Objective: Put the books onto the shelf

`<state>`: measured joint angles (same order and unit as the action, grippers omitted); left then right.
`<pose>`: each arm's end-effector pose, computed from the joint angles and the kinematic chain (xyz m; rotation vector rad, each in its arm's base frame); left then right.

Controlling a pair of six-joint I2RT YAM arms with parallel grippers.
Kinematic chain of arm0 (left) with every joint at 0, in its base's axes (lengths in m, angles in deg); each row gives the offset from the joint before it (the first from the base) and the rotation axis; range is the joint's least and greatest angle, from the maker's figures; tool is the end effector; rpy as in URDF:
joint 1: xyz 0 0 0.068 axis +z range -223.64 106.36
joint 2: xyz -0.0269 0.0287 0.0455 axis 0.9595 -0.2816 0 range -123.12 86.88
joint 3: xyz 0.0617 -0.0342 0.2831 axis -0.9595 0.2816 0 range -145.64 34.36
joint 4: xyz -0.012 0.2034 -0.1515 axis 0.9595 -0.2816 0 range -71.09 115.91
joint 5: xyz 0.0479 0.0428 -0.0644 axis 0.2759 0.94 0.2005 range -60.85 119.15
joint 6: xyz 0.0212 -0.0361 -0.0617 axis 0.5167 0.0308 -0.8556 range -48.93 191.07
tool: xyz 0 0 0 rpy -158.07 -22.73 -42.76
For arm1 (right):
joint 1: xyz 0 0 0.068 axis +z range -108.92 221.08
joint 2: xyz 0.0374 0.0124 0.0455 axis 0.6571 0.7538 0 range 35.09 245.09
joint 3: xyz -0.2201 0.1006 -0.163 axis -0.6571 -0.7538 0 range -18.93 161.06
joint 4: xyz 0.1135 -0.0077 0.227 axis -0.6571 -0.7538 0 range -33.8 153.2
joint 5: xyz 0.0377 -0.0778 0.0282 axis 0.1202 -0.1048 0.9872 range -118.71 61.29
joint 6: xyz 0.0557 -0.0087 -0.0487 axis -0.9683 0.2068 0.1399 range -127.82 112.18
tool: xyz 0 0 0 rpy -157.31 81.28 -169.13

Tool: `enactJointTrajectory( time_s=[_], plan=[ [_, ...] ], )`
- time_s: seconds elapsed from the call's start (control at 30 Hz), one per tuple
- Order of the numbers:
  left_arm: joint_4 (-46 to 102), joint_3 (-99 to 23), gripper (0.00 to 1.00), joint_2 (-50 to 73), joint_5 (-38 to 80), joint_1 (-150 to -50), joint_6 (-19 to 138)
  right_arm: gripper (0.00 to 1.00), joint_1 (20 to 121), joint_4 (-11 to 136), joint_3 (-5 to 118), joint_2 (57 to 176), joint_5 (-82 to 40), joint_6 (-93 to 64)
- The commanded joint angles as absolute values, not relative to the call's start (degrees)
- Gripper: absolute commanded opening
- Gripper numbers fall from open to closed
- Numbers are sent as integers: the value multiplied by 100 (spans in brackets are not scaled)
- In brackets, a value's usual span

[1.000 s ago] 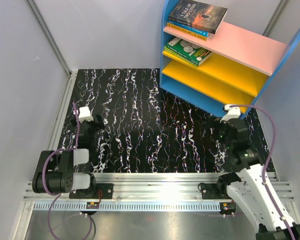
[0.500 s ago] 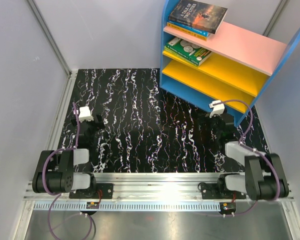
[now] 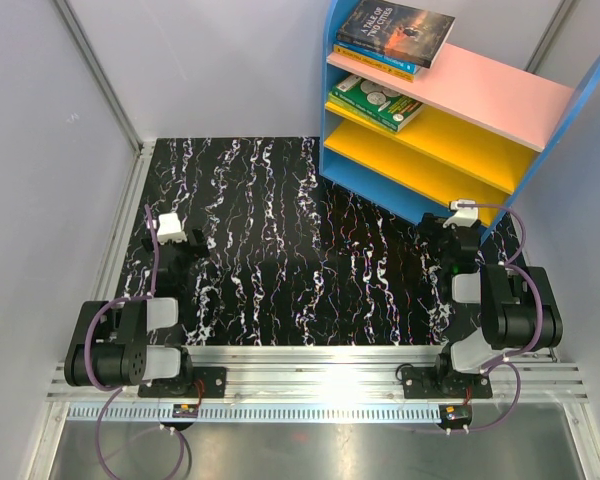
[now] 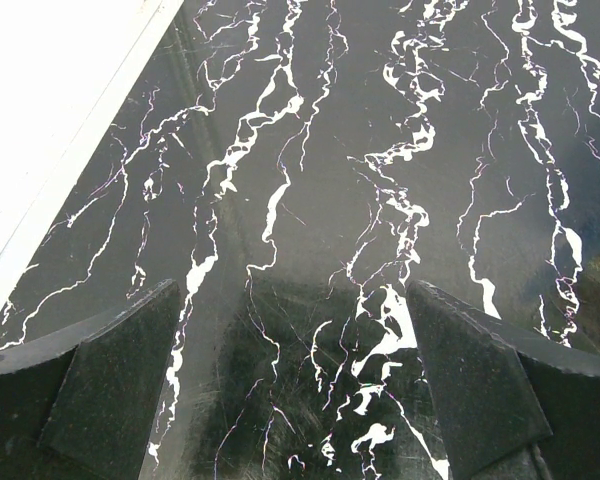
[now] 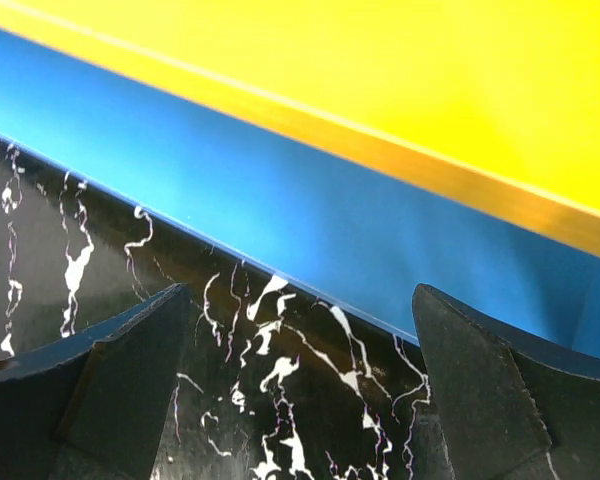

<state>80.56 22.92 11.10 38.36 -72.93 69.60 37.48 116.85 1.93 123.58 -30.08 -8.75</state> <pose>0.2408 0.0130 0.1780 -0.1510 1.7330 0.1300 0.2901 -0.0197 0.1678 0.0886 1.8128 -0.0548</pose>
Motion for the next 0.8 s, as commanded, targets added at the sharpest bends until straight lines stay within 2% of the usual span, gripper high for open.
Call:
enactJointTrajectory(
  time_s=[0.0,0.77],
  plan=[
    [8655,2258,99,1121,3741,-7276,7028,100,3747,11963,330,12289,-3310,-1046],
    [8655,2249,99,1121,3741,-7276,7028,100,3747,12113,321,12360,-3232,-1020]
  ],
)
